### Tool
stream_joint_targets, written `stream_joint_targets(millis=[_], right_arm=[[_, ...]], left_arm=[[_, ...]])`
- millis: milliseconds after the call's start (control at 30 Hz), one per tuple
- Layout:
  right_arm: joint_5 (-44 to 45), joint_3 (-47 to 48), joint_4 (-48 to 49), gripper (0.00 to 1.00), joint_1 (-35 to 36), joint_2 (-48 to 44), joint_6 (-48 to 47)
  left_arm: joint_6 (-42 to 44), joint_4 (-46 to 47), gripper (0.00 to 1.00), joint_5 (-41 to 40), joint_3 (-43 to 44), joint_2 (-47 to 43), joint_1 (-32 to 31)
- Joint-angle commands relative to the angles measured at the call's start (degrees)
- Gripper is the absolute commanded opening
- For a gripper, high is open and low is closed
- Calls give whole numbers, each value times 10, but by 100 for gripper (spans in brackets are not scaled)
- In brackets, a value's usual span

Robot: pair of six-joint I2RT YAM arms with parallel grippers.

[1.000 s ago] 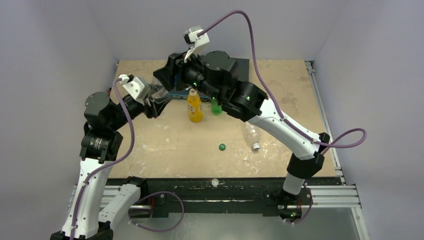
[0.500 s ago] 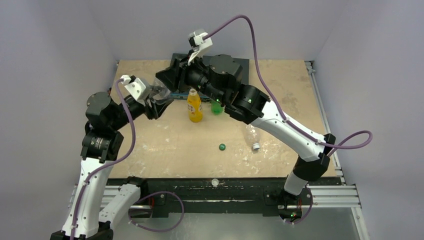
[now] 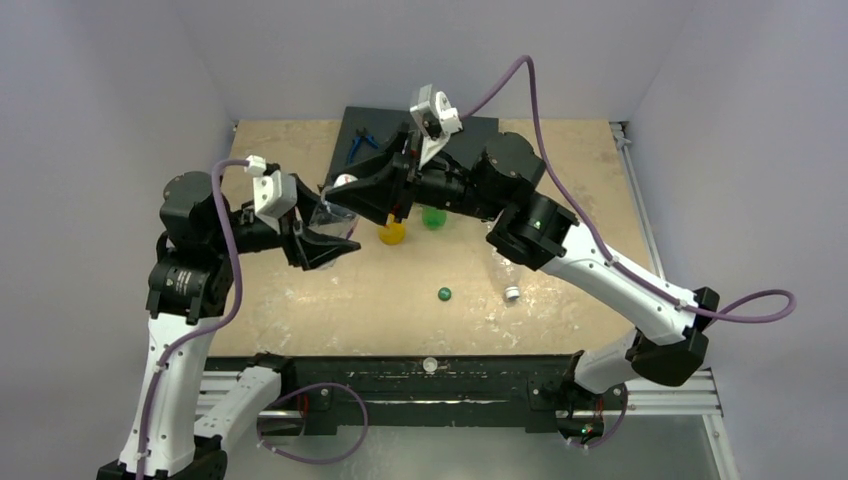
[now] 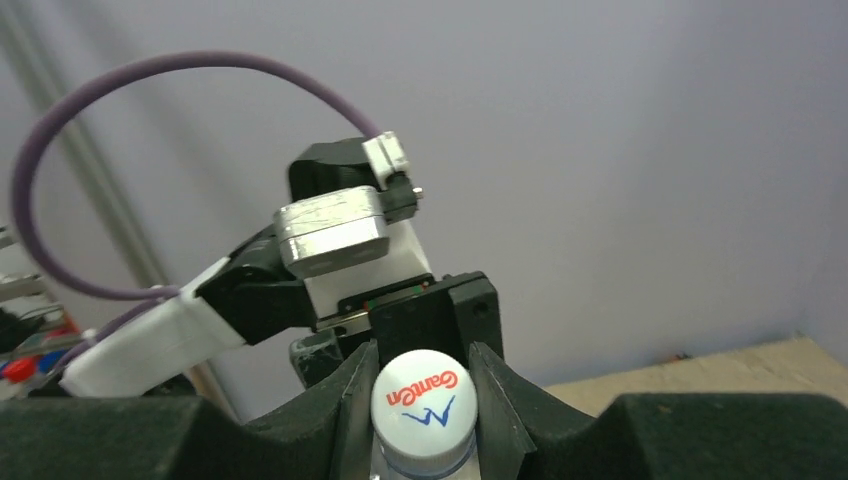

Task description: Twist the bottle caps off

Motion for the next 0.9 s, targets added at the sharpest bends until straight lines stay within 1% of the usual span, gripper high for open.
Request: stream_joint_targets(millis=[0,33,100,133,167,200,267,300,367,467,533,667,767,867], right_arm=[[-173,-24,113,10,6,-33,-7],[-183,-23,110,13,6,-33,-7],[-169,-13,90,18,6,-27,-11],[-150,-8,78,25,6,-25,-14],[-122,-5,67,37,6,-23,-16],[-93,-2,58,45,6,-22,-16],[-2,15,25,62,6,-18,-19],[31,27,10,68,7,-13,-17],[111,59,-41,76,10,0,-8],[193,114,-105,82,30,32,-14],[257,156,-150,87,50,56,-24],[319,237,-231,87,60,108,-11],[339,237,-231,84,60,114,9],[349,220,-212,82,60,111,22]], left_arm=[[4,-51,9,86,19,-6,-2],[0,-46,9,85,17,-9,-1],[-6,-35,9,71,13,-14,-1],[-4,-33,9,59,11,-15,-1],[0,-33,8,48,9,-16,-1],[7,-33,7,31,7,-16,-1],[19,-29,7,-9,1,-19,-1],[25,-24,7,-30,-2,-21,-1],[38,-14,7,-73,-12,-26,-1],[43,18,5,-148,-30,-31,-1],[45,39,5,-192,-42,-36,-1],[49,75,4,-250,-60,-44,-1],[46,99,4,-284,-72,-51,-1],[46,105,4,-289,-77,-54,-1]])
